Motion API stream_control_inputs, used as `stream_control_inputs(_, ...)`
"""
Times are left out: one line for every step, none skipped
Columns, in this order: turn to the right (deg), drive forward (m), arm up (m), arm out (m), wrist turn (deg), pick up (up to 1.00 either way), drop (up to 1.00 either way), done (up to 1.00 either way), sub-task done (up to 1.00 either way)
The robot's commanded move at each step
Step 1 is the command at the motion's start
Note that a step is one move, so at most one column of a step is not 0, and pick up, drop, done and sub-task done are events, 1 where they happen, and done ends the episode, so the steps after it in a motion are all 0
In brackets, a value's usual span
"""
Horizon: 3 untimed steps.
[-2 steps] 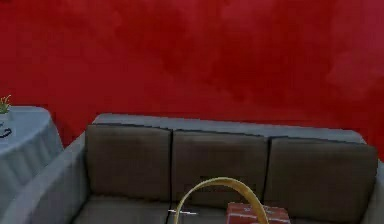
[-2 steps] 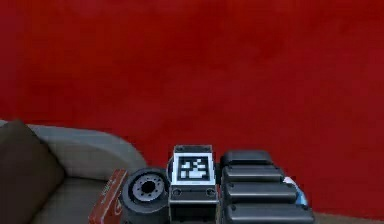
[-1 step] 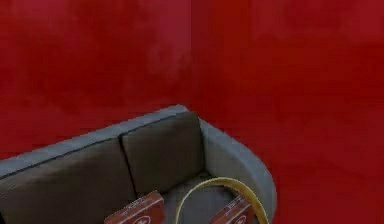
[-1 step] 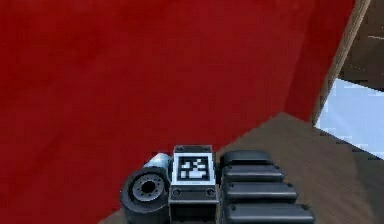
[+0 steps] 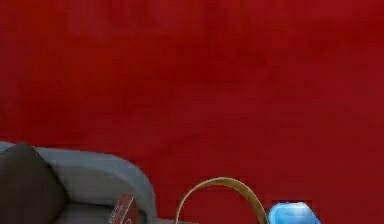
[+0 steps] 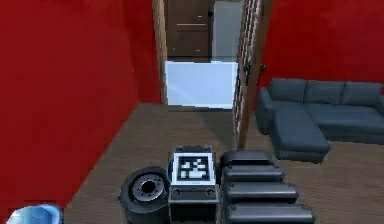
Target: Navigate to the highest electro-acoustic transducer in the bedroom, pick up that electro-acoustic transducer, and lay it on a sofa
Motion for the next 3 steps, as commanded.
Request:
stream_control_inputs(18.0,0.0,0.0,0.0,0.0,0.0,0.0,0.0,0.0)
stream_control_inputs(-45.0,0.0,0.0,0.0,0.0,0.0,0.0,0.0,0.0)
stream_control_inputs(-45.0,0.0,0.0,0.0,0.0,0.0,0.0,0.0,0.0)
